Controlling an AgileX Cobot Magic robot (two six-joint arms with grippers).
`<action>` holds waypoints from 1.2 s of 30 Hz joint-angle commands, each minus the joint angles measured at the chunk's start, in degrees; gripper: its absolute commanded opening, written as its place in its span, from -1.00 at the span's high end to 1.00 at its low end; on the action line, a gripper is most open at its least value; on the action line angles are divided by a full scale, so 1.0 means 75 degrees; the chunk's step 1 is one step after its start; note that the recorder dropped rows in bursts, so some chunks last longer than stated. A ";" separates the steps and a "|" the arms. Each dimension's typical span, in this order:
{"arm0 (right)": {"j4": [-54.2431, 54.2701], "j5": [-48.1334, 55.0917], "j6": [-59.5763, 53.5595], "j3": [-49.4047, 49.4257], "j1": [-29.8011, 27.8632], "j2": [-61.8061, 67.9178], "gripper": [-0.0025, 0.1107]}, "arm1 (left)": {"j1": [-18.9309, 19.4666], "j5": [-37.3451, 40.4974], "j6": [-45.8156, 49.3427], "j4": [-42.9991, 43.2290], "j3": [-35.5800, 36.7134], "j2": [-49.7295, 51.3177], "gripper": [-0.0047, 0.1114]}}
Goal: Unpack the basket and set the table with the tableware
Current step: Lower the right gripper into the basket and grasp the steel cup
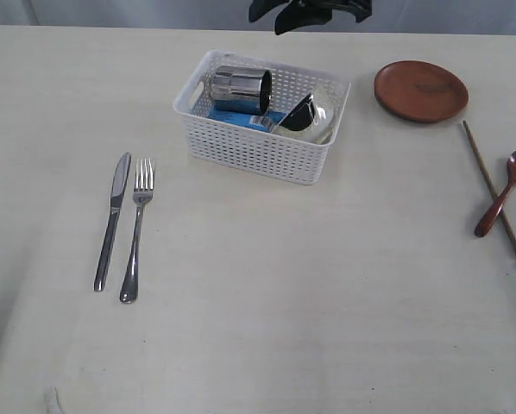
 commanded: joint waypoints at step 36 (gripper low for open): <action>-0.0341 -0.0229 0.0608 -0.1264 0.0386 0.2035 0.76 | 0.0007 -0.0084 0.0004 -0.0034 0.0021 -0.0027 0.92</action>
